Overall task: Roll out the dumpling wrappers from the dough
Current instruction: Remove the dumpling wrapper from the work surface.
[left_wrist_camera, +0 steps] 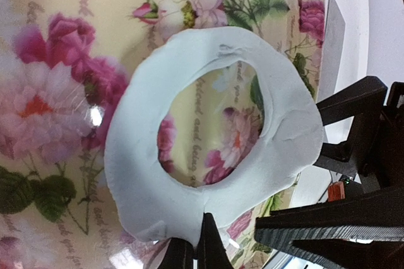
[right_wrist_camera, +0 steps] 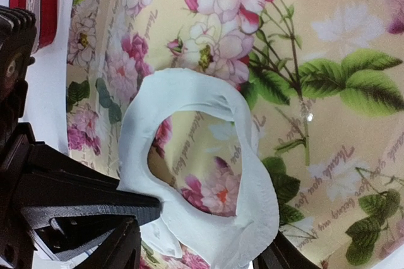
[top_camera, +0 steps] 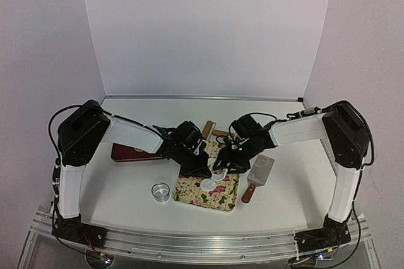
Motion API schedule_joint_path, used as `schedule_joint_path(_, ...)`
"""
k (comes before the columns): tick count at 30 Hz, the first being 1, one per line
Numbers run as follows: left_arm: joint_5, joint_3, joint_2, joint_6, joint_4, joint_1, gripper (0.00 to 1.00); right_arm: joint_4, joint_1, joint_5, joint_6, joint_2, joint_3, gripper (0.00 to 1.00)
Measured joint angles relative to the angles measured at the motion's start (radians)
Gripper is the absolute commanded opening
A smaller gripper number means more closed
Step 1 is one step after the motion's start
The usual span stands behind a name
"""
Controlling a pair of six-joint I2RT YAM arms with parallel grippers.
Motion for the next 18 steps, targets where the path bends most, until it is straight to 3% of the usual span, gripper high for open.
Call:
schedule_joint_path(6,0.014,-0.007,0.002,0.049,0.07,0.0,0.0,0.015,0.0,-0.008,0.013,0.016,0.015,0.39)
schedule_joint_path(12,0.026,-0.017,0.012,0.085,0.106,0.001,0.01,0.013,-0.002,0.001,0.04,0.023,0.016,0.13)
schedule_joint_path(14,0.025,-0.017,0.013,0.091,0.106,0.001,0.06,0.004,-0.001,0.019,0.05,0.023,0.016,0.02)
schedule_joint_path(18,0.013,-0.02,0.012,0.107,0.112,0.001,0.26,-0.019,-0.001,0.061,0.061,0.023,0.016,0.0)
